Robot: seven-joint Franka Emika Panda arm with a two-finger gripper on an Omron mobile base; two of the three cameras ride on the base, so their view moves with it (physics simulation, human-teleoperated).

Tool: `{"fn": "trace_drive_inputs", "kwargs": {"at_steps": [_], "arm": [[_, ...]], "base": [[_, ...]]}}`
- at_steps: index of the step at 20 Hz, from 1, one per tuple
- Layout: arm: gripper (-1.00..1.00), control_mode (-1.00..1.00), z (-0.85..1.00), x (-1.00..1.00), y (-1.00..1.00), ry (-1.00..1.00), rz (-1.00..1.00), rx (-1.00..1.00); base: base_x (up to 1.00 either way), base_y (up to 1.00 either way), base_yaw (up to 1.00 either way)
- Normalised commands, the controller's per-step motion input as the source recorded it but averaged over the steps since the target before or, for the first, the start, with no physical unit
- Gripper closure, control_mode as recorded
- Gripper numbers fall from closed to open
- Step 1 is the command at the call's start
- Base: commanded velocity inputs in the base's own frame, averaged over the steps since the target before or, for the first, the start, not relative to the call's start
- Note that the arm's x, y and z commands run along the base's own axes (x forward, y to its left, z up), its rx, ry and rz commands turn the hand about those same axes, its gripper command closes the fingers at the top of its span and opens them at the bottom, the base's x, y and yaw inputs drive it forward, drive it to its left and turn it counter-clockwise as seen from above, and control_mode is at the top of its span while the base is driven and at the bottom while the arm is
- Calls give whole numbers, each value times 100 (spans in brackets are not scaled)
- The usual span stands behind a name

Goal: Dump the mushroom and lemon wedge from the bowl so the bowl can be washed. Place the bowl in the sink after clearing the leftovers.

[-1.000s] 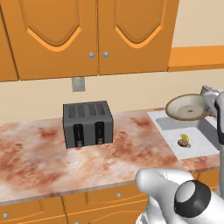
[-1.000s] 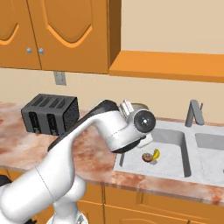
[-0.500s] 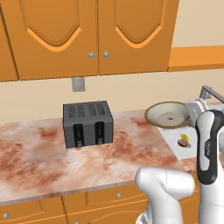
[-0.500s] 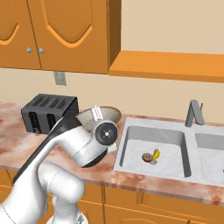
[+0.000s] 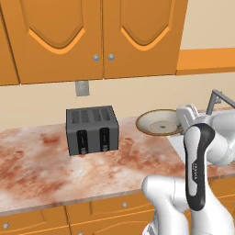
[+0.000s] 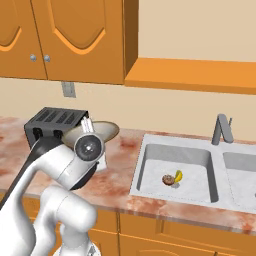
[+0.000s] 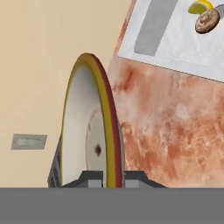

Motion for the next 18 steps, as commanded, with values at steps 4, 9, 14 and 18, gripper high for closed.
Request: {"fn": "trace_drive_inputs", "kwargs": {"at_steps": [4, 9, 14, 18], "arm": [[100, -100, 0, 0, 1, 0, 0, 3], [100, 100, 0, -16, 0, 0, 0, 0], [100, 100, 0, 0, 0, 0, 0, 0], [100, 100, 0, 0, 0, 0, 0, 0]], "base": [[0, 0, 0], [-44, -14, 0], [-60, -56, -3], [-11, -84, -4]]}}
